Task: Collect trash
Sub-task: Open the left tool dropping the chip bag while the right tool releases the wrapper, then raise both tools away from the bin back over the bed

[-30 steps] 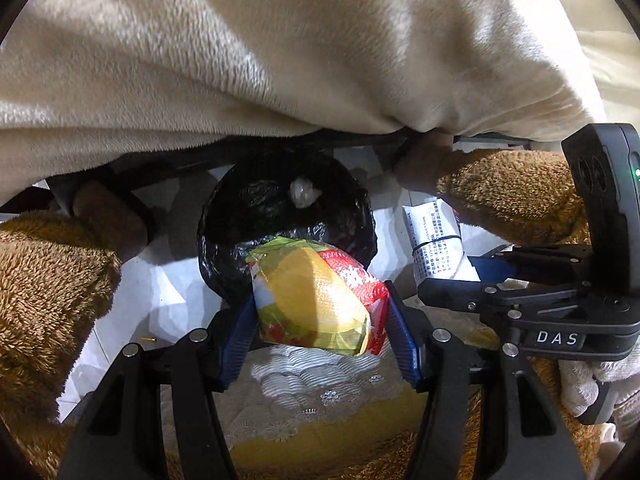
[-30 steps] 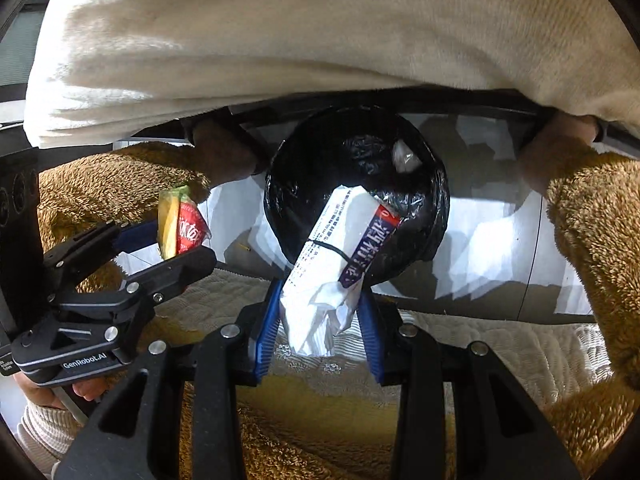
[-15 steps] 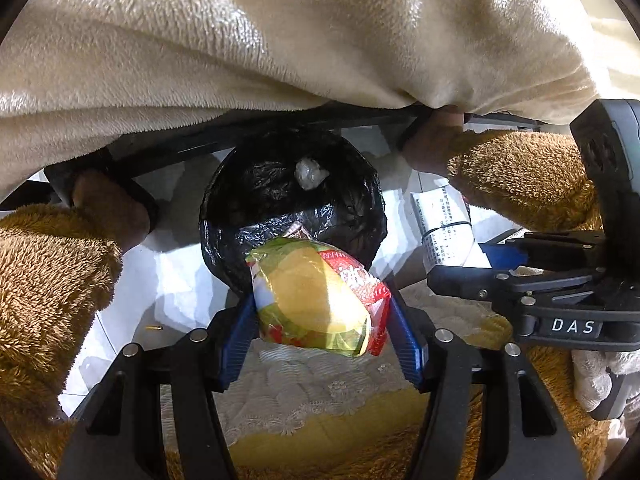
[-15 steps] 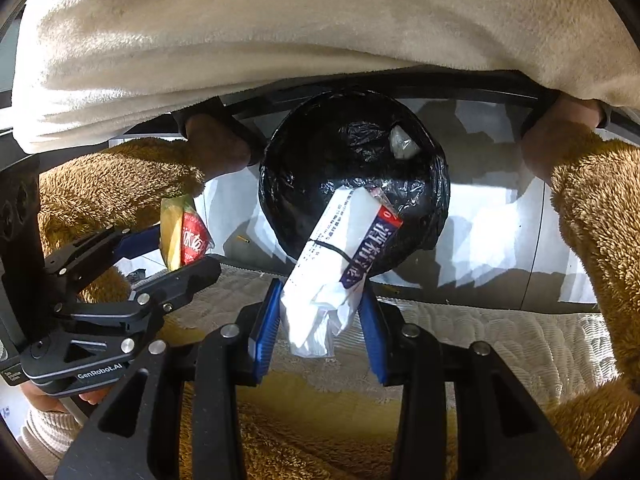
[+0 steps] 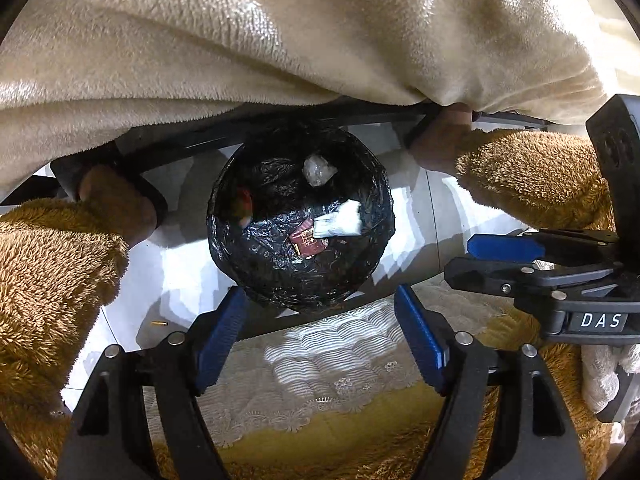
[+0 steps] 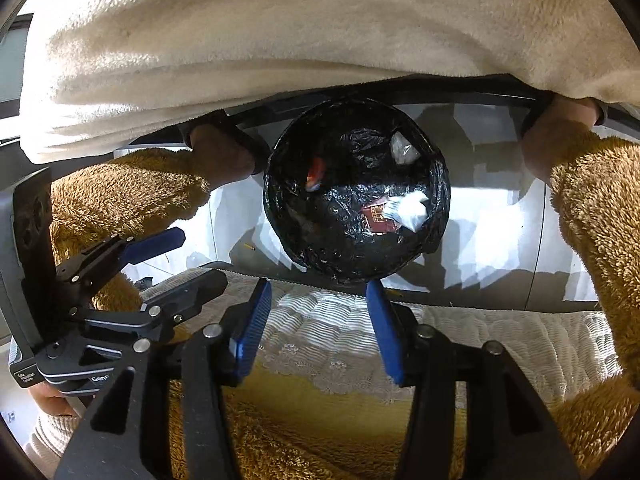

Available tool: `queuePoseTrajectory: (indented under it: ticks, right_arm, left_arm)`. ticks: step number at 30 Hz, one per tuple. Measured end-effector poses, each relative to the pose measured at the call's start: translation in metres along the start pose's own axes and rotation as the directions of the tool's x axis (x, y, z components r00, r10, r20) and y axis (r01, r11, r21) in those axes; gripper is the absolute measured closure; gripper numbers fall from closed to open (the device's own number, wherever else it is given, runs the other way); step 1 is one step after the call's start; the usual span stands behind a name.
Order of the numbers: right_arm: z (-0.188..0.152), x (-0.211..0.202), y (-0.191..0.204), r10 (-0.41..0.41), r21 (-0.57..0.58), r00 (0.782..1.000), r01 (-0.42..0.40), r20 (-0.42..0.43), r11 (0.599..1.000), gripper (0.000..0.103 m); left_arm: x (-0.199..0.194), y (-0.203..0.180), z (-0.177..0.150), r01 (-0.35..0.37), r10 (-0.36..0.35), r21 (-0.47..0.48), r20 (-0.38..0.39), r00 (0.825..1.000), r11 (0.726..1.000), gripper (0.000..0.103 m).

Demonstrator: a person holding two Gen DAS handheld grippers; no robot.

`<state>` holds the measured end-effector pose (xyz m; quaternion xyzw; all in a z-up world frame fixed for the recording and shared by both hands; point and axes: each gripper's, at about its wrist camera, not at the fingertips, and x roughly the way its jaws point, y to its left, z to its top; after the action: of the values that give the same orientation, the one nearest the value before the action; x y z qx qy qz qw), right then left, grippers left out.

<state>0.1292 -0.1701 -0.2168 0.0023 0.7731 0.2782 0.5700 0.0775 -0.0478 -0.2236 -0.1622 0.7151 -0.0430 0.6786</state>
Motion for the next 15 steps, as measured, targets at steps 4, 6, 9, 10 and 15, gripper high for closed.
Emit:
queuePoseTrajectory:
  ticks: [4,6,9,10,15]
  right_arm:
    - [-0.002,-0.004,0.001,0.003,-0.005,1.000,-0.003,0.015,1.000,0.053]
    - [-0.002,-0.005,0.001,0.005,-0.004,1.000,-0.005,0.024,1.000,0.053]
    - [-0.004,-0.010,0.000,0.013,-0.005,0.999,-0.013,0.045,1.000,0.053]
    - [-0.004,-0.012,0.000,0.015,-0.008,0.998,-0.014,0.053,1.000,0.053]
    - [-0.010,-0.021,0.006,0.012,-0.042,0.995,-0.008,0.098,0.999,0.051]
  left_arm:
    - [-0.003,0.000,-0.001,0.002,-0.002,0.001,0.009,1.000,1.000,0.028]
    - [-0.004,0.001,-0.002,0.000,0.000,0.000,0.013,1.000,1.000,0.028]
    - [-0.009,0.001,-0.003,0.002,-0.002,-0.001,0.030,1.000,1.000,0.028]
    - [-0.010,0.001,-0.004,0.003,-0.003,0.000,0.037,0.999,1.000,0.028]
    - [-0.021,0.000,-0.008,0.022,-0.023,0.006,0.080,0.997,1.000,0.028]
